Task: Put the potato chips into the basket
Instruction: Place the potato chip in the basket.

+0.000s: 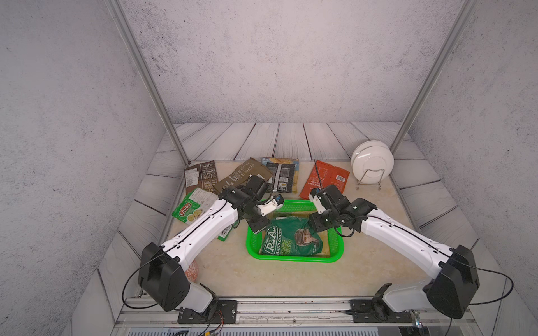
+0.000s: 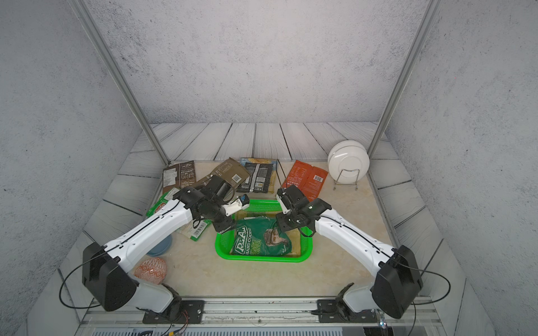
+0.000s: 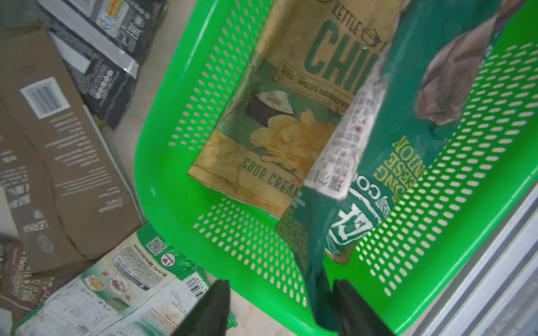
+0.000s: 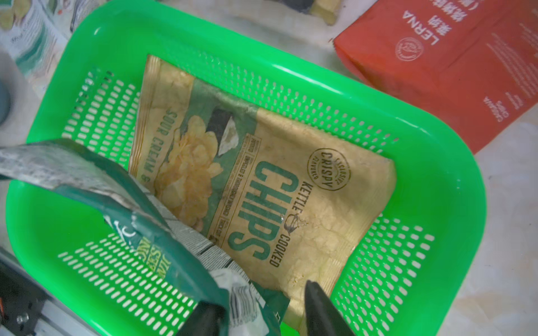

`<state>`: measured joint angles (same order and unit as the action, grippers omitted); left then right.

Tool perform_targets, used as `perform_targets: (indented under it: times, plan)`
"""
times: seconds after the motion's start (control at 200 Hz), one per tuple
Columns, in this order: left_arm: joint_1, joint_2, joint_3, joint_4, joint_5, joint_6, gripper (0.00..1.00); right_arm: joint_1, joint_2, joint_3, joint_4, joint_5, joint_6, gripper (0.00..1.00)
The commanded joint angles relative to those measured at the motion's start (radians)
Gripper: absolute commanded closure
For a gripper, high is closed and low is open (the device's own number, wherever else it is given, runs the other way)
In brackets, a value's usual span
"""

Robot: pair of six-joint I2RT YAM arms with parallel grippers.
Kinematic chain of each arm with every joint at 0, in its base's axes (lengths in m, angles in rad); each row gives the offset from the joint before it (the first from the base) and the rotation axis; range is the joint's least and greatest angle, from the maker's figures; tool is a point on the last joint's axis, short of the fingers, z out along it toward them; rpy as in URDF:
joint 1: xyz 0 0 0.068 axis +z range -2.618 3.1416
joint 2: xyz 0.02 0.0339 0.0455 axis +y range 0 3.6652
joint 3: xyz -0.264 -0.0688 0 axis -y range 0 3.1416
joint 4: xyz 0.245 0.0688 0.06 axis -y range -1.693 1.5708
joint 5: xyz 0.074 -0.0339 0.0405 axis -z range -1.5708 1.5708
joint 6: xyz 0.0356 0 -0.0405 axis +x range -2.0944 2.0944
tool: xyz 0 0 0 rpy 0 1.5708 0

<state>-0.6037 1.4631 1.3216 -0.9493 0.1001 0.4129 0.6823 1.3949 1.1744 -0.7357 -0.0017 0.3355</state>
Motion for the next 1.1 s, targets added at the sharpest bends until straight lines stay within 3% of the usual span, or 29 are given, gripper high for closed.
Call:
perform_targets:
  times: [0.0, 0.125, 0.265, 0.435, 0.525, 0.691, 0.871, 1.096]
  plan:
    - [0.027, -0.003, 0.031, 0.042, -0.058, -0.022, 0.31, -0.021, 0.025, 0.051, -0.047, 0.095, -0.034, 0.44]
    - [0.057, -0.019, 0.033, 0.053, -0.072, -0.040, 0.22, -0.026, 0.023, 0.091, -0.085, 0.208, -0.042, 0.33]
    - [0.085, -0.071, 0.019, 0.052, -0.065, -0.049, 0.20, -0.032, -0.010, 0.103, -0.077, 0.197, -0.046, 0.32]
    - [0.122, -0.183, -0.035, 0.041, -0.049, -0.067, 0.15, -0.032, -0.054, 0.090, -0.048, -0.030, -0.019, 0.33]
    - [0.162, -0.261, -0.091, 0.051, -0.017, -0.089, 0.00, -0.031, -0.064, 0.054, 0.009, -0.201, 0.039, 0.36]
    - [0.233, -0.403, -0.237, 0.081, 0.079, -0.119, 0.01, -0.030, -0.079, -0.055, 0.177, -0.345, 0.151, 0.38]
    - [0.279, -0.499, -0.390, 0.129, 0.110, -0.132, 0.02, -0.030, -0.051, -0.077, 0.208, -0.323, 0.150, 0.38]
    - [0.288, -0.557, -0.470, 0.184, 0.089, -0.161, 0.02, -0.030, -0.125, -0.003, 0.075, -0.108, 0.096, 0.38]
